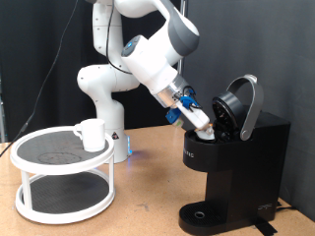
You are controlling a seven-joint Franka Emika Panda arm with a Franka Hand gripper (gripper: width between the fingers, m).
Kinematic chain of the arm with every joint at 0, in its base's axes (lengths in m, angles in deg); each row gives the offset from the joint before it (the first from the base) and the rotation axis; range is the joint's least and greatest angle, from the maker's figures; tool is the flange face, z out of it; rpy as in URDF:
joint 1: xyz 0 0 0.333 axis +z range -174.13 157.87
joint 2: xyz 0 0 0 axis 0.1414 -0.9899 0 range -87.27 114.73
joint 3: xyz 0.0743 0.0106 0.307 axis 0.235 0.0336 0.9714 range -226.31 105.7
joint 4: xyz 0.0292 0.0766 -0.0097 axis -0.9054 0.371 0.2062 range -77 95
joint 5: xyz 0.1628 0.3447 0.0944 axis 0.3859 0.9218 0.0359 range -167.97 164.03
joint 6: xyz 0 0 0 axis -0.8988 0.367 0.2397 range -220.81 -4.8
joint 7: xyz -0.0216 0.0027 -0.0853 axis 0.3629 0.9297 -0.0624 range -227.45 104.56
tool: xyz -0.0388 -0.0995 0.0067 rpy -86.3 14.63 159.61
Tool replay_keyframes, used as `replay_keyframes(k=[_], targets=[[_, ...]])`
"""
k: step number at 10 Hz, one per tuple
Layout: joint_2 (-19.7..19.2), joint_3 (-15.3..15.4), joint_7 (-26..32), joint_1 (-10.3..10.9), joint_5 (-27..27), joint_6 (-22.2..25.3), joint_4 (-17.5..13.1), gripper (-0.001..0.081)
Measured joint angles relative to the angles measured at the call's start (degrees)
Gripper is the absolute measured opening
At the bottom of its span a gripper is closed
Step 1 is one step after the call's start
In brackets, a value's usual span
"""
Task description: Make a cup of coffee with the keurig machine
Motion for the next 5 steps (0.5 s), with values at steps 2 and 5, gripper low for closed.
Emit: replay_keyframes(k=[2, 5], targets=[[1.91, -0.90, -0.07, -0.31, 0.19, 3.24, -0.44, 0.0733], [2.58, -0.18, -3.10, -0.32, -5.61, 2.54, 0.42, 0.0734]])
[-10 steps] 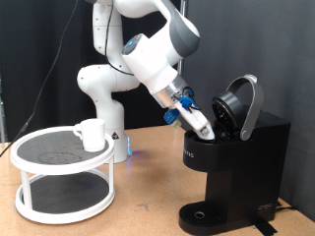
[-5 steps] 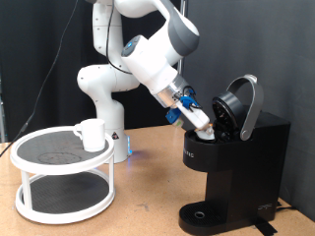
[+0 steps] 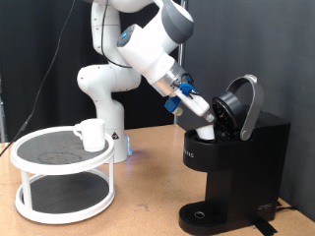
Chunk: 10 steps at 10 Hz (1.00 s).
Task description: Make a cup of coffee with the keurig machine
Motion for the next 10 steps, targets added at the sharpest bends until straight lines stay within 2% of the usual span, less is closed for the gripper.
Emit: replay_keyframes(k=[2, 4, 7, 10], targets=[[-0.40, 1.37, -1.40, 0.06, -2.40, -3.40, 1.85, 0.0734], [-1.03, 2.07, -1.39, 0.08, -2.41, -6.63, 2.80, 0.0734], [-1.96, 2.22, -1.08, 0.11, -2.11, -7.99, 3.12, 0.0734], [-1.95, 2.45, 1.96, 0.44, 3.87, -9.96, 3.83, 0.0734]])
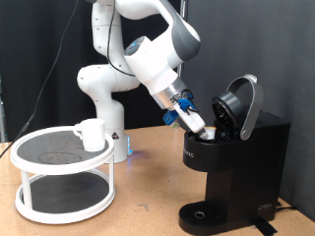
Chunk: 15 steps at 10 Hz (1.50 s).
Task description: Make a cup of coffee with the keurig machine
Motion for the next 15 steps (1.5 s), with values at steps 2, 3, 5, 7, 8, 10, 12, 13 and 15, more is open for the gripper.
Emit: replay_keyframes(k=[2, 3, 5, 7, 8, 10, 12, 13, 15], targets=[[0.43, -0.23, 1.77, -0.04, 3.62, 0.65, -0.07, 0.0734], [1.08, -0.51, 2.09, -0.11, 4.73, 1.53, -0.20, 0.0734], [2.77, -1.29, 2.08, -0.19, 5.05, 3.63, -0.29, 0.0734], [3.97, -1.45, 1.83, -0.50, 4.74, 4.59, -0.29, 0.0734], [4.35, -1.46, 1.38, -0.64, 4.25, 4.93, -0.28, 0.0734], [4.91, -1.53, 0.62, -0.88, 3.80, 5.41, -0.31, 0.0734], [5.08, -1.69, 0.53, -0.90, 3.68, 5.70, -0.27, 0.0734], [5.09, -1.80, 0.53, -0.91, 3.75, 5.82, -0.29, 0.0734], [6.12, -3.37, 0.51, -1.01, 4.40, 9.23, -1.05, 0.0734]])
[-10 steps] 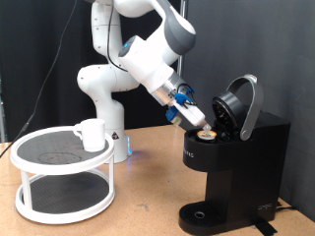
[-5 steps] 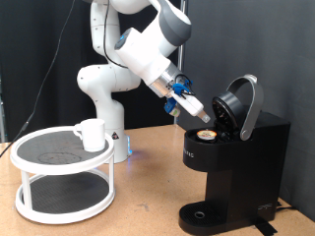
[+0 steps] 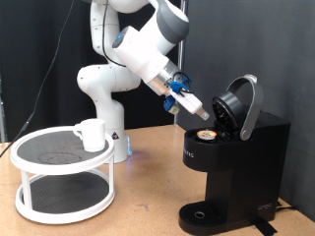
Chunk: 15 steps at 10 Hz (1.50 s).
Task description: Make a cup of coffee with the keurig machine
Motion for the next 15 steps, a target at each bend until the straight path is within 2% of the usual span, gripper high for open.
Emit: replay_keyframes(k=[2, 4, 7, 9, 11, 12, 15], targets=[[1.86, -1.77, -2.47, -0.86, -0.68, 5.55, -2.03, 0.0734], [2.90, -2.57, -3.93, -1.41, -1.41, 7.92, -4.73, 0.0734], [2.95, -3.13, -6.25, -1.67, -2.68, 10.99, -9.55, 0.0734], [2.38, -4.31, -9.32, -2.05, -2.84, 15.37, -12.41, 0.0734], [2.36, -4.01, -8.48, -2.00, -2.40, 14.55, -12.14, 0.0734], [2.37, -3.72, -8.32, -1.69, -0.33, 14.56, -12.29, 0.0734], [2.37, -1.50, -8.59, 0.28, 3.06, 14.61, -14.19, 0.0734]])
